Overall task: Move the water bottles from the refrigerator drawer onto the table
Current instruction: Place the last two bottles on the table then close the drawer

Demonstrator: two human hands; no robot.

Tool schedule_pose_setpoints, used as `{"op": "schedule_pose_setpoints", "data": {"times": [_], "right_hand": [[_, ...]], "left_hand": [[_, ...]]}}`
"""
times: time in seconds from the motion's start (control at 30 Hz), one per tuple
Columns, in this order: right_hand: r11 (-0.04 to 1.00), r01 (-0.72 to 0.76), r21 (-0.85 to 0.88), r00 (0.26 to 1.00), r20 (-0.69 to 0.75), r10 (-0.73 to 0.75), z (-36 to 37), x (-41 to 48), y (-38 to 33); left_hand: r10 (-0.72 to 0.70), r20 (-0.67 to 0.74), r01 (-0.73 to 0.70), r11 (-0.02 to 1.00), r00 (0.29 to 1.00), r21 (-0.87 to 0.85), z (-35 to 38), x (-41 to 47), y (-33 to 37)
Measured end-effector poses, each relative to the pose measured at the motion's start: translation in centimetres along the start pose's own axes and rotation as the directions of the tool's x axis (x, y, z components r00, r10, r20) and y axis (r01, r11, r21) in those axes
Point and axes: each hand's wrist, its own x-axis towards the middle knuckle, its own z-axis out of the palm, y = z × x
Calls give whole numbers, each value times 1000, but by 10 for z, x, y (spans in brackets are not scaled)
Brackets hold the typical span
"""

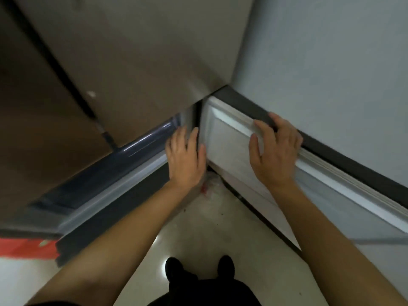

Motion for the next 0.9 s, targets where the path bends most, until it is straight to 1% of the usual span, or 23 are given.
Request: {"op": "schedule_pose_setpoints", "data": {"times": [0.07,0.13,0.17,0.23,0.27,0.3,0.33,0.37,0.43,0.5,0.57,0.63,0.7,0.77,0.83,0.9], "right_hand": [[986,-95,-137,995,-11,94,-29,-7,35],[932,-251,-261,961,52,273,-57,-17,67],[879,-343,-330,917,85,390,-72,-22,83],[733,-499,-462,780,130,612,-102,-36,112],[667,-541,-512,709,148,690,-115,-42,125],[626,-555,-548,657,173,734,-127,-48,134],[618,-544,-567,633,207,746,-135,-53,141],[636,-522,-569,632,244,736,-140,-55,146],[688,-483,-542,652,301,696,-142,-54,151],[734,-460,-499,662,358,659,-143,-50,154],[794,-414,-446,690,416,593,-147,-49,163],[861,-343,-376,722,480,498,-156,-51,171],[916,-277,-291,729,557,397,-163,-55,176],[951,-241,-195,704,640,309,-168,-58,177],[968,-229,-98,646,729,226,-176,-59,173],[983,-180,-19,578,807,122,-185,-57,168]], "left_hand": [[117,-15,-117,990,993,-79,11,13,50],[231,0,-229,965,973,-130,18,18,97],[293,16,-288,948,956,-131,21,18,119],[379,79,-372,924,922,-95,26,14,155],[388,120,-382,921,914,-73,29,9,169],[377,152,-374,926,914,-53,31,4,179],[353,171,-352,935,920,-38,33,-1,187],[323,183,-323,946,929,-29,35,-4,191],[270,224,-277,961,937,1,36,-5,194],[246,259,-264,964,934,36,32,-4,195],[213,270,-232,972,939,39,29,-4,201],[148,255,-158,987,955,18,29,-10,209],[55,225,-48,998,973,-36,30,-20,219],[-46,203,70,991,978,-113,30,-34,230],[-132,200,170,968,971,-183,28,-50,240],[-213,232,274,921,949,-277,22,-70,246]]}}
